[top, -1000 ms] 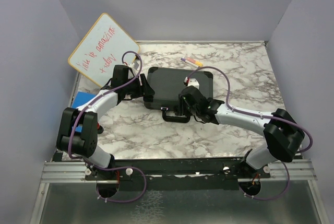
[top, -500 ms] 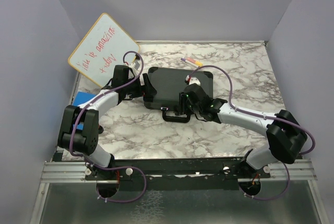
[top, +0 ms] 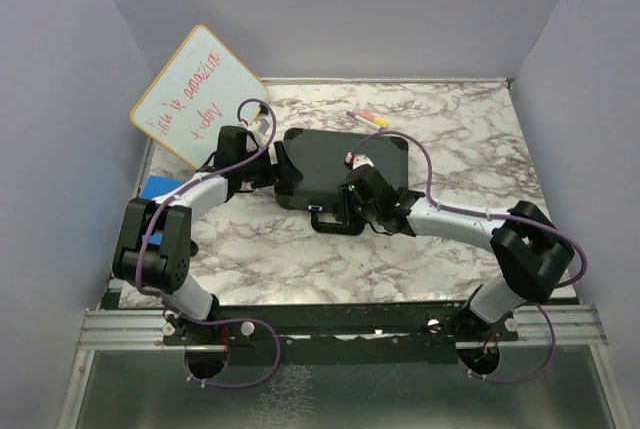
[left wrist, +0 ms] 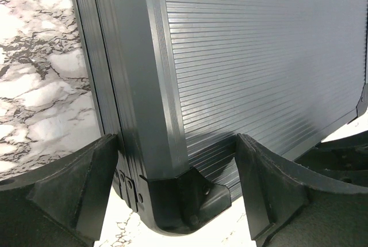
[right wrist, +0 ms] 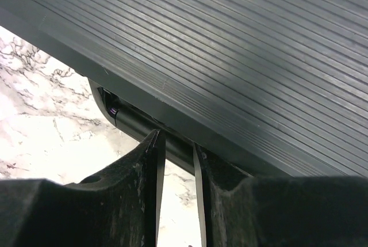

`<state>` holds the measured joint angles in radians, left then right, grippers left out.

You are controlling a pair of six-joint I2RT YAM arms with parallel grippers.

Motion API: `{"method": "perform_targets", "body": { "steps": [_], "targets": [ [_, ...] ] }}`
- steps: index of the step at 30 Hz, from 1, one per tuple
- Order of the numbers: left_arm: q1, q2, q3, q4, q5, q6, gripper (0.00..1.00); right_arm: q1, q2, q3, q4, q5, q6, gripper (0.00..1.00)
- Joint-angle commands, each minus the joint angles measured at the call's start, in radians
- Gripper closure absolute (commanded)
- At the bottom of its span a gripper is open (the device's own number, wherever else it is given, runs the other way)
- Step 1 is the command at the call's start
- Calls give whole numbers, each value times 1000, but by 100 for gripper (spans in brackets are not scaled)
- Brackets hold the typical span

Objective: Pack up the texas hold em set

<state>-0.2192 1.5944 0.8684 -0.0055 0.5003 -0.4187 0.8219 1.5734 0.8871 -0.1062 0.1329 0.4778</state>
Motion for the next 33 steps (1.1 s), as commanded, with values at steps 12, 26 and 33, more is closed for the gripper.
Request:
{"method": "perform_targets", "body": {
  "steps": [12,26,33],
  "targets": [
    [-18,121,-78,-248,-65,45,29,13,102,-30,80,223,-84,66],
    [-18,134,-84,-251,-56,32,39,71,174,-149,282,471,-69,70],
    [-17,145,-84,-255,-47,32,46,97,243,-148,277,600,-3,78]
  ]
}}
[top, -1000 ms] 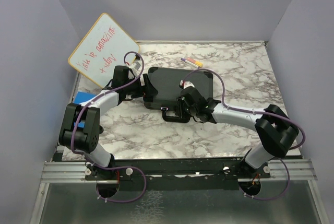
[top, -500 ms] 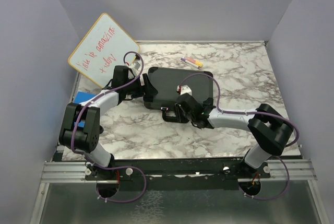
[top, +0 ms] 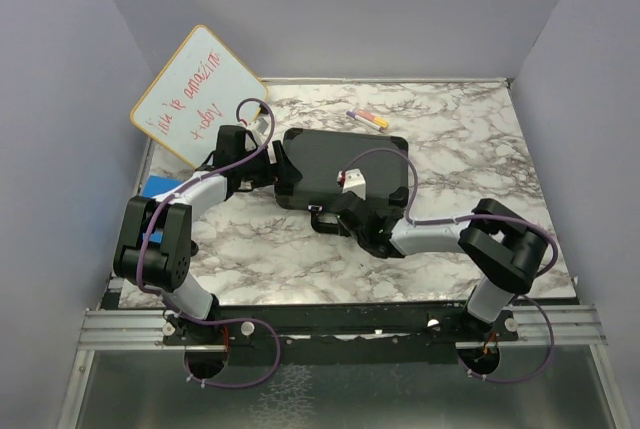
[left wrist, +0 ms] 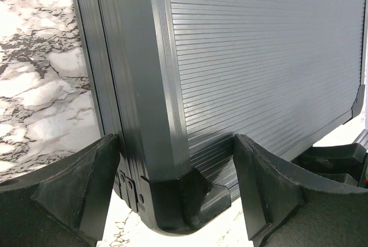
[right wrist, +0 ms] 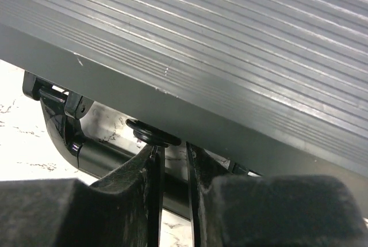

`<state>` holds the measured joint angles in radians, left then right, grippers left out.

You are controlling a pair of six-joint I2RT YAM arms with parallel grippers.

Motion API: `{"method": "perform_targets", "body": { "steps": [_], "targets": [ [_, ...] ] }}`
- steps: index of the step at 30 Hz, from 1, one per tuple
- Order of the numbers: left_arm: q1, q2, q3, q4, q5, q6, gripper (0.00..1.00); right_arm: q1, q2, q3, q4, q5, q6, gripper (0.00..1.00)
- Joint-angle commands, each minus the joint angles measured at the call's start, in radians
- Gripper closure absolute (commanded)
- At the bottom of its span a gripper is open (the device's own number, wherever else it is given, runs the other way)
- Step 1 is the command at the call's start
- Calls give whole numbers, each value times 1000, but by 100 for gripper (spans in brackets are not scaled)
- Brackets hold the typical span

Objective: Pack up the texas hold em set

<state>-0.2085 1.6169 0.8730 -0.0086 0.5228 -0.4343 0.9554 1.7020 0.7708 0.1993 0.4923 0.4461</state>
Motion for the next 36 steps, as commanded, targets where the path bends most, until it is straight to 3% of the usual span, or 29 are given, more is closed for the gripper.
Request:
{"method": "perform_targets", "body": {
  "steps": [1,6,10,19,23,26,36],
  "targets": [
    [-28,123,-88,-253,-68,49,46,-34,123,-26,-32,260,40,80],
    [-28,120,-82,-259,-66,53,48,-32,127,-8,-56,276,49,83],
    [-19,91,-38,-278,-70,55,47,-32,1,4,-74,131,-2,81],
    [20,-10,165,-372,-153,63,26,-45,-335,109,-273,-129,-96,67],
    [34,-86,228,-413,-191,73,17,-54,-448,178,-401,-2,-92,58],
    [38,-173,247,-429,-240,81,1,-66,-536,222,-462,160,-93,45],
    [38,-509,204,-477,-570,41,1,-77,-728,396,-703,662,-94,23]
  ]
}}
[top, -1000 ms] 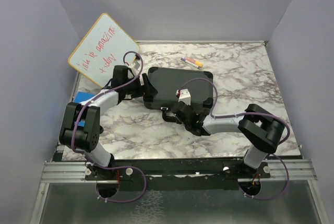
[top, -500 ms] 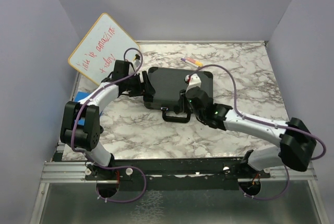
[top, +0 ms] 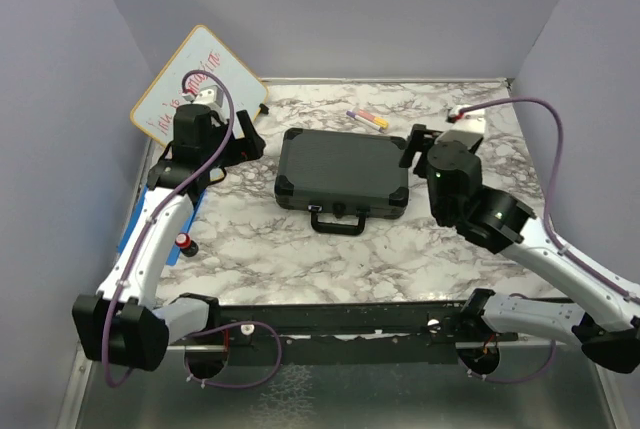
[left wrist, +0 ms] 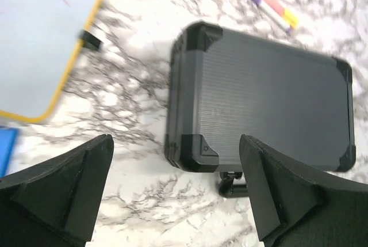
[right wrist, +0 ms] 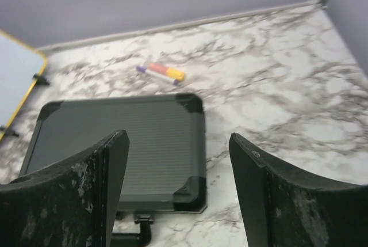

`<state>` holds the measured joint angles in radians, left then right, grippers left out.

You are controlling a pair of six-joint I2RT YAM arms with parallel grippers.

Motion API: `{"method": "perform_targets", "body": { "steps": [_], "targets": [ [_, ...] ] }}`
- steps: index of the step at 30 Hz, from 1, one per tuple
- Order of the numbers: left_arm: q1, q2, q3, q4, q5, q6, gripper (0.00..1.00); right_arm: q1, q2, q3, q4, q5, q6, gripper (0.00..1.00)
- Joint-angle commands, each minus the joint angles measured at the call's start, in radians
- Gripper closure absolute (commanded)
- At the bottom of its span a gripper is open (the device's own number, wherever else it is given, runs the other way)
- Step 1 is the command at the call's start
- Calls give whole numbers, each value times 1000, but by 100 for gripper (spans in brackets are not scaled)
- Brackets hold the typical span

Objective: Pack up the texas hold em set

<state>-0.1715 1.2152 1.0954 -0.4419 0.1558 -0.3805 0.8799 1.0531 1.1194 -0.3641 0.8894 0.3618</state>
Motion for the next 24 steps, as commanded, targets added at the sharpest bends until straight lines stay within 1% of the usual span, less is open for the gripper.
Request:
{"method": "perform_targets", "body": {
  "steps": [1,3,4,6,7,10,11,14,16,21,24],
  "targets": [
    [1,-139,-19,-53,-223,-8,1,-2,-105,55,-153,298,-8,17],
    [1,-203,-21,-75,-261,-1,1,-1,-164,63,-164,372,-15,4],
    [1,-246,-23,-88,-281,5,1,-1,-191,67,-174,414,-13,1],
    [1,-306,-15,-128,-334,21,1,-1,-246,76,-187,514,-3,0],
    [1,-335,-5,-153,-357,39,1,-2,-273,76,-175,562,-26,0],
    [1,-398,46,-250,-447,86,1,-2,-333,70,-68,666,-189,0],
    [1,-414,62,-271,-461,105,1,-1,-344,86,-91,676,-196,0],
    [1,-445,115,-309,-485,138,1,-1,-364,157,-271,699,-71,0],
    [1,-453,140,-319,-496,147,1,-2,-376,193,-325,695,-29,0],
    [1,-458,167,-327,-485,155,1,-1,-418,189,-266,648,-81,0],
    [1,-454,167,-327,-486,160,1,-1,-429,168,-256,631,-74,0]
  ]
}}
